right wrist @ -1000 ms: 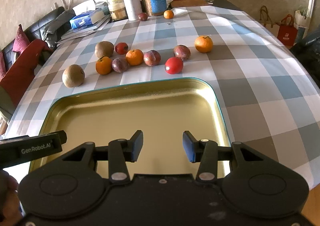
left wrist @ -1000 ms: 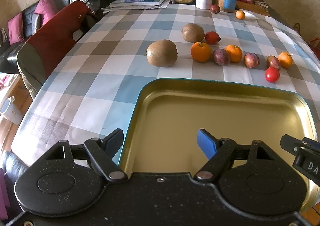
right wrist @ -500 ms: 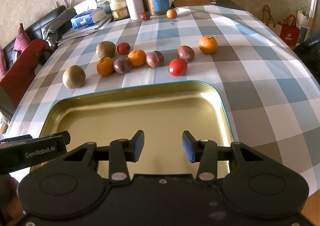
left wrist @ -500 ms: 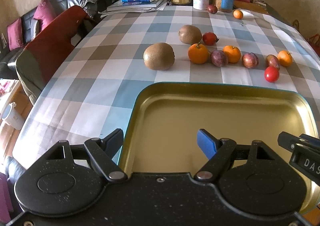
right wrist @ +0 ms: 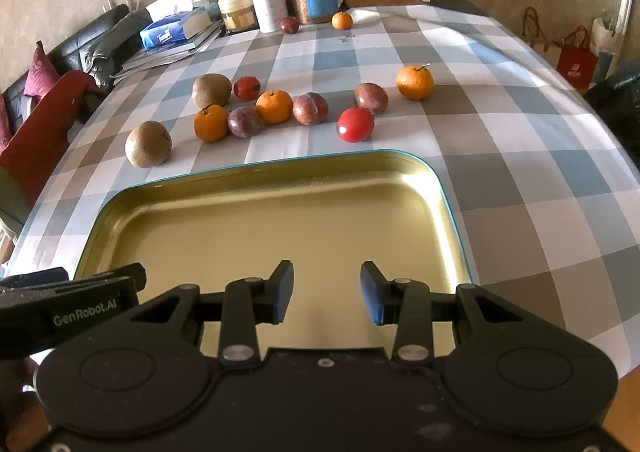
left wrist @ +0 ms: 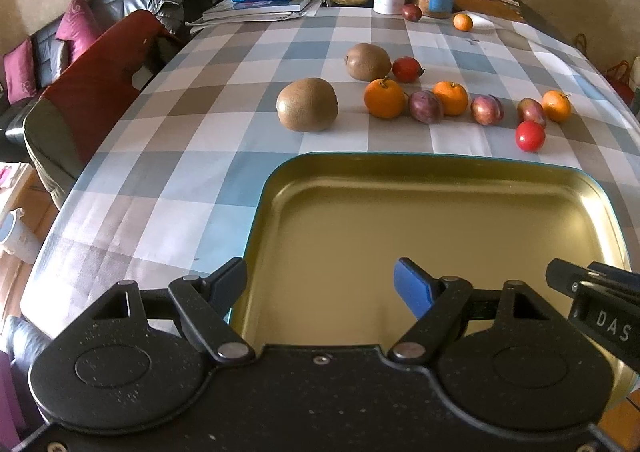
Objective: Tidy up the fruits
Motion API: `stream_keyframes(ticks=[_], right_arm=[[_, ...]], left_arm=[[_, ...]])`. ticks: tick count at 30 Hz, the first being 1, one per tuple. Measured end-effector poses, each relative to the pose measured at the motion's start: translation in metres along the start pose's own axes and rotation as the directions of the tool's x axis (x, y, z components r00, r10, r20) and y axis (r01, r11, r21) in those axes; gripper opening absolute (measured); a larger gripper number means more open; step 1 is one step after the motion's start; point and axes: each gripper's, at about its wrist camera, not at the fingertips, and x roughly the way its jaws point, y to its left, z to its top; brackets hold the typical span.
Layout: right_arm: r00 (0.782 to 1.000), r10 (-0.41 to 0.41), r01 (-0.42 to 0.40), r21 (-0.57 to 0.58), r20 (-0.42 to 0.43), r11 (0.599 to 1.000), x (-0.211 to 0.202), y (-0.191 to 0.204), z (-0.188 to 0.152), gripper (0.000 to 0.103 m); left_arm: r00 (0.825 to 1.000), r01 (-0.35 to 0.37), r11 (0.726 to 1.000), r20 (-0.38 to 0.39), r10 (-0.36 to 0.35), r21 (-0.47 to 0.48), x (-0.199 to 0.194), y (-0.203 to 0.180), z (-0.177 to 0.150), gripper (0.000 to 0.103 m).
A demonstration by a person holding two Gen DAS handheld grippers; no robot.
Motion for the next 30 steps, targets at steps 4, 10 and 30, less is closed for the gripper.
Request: stream_keyframes(ticks=[4,10,30], right_arm=[[1.000,-0.001,0.001,-0.003,-0.008,1.000,-0.001,0.002,-0.004,0.040],[1.000,-0.014,0.014,-0.002,-0.026,1.000,0.000,0.003,-0.009,0.040],[0.998,0.006,-0.005,0.020,-0.060,1.000,0.006,0.000,-0.007,0.040]], left_arm=[[1.000,0.002,1.000,-0.006,-0.002,0.000,0.001,0.001,-0.001,0.081],[1.000,0.008,1.000,-0.015,-0.008,-0.011,0.002,0.005,-0.003,0.081],[1.000,0.020,0.998,-0.018,-0.021,-0.055,0.000,0.011,-0.002,0.081]])
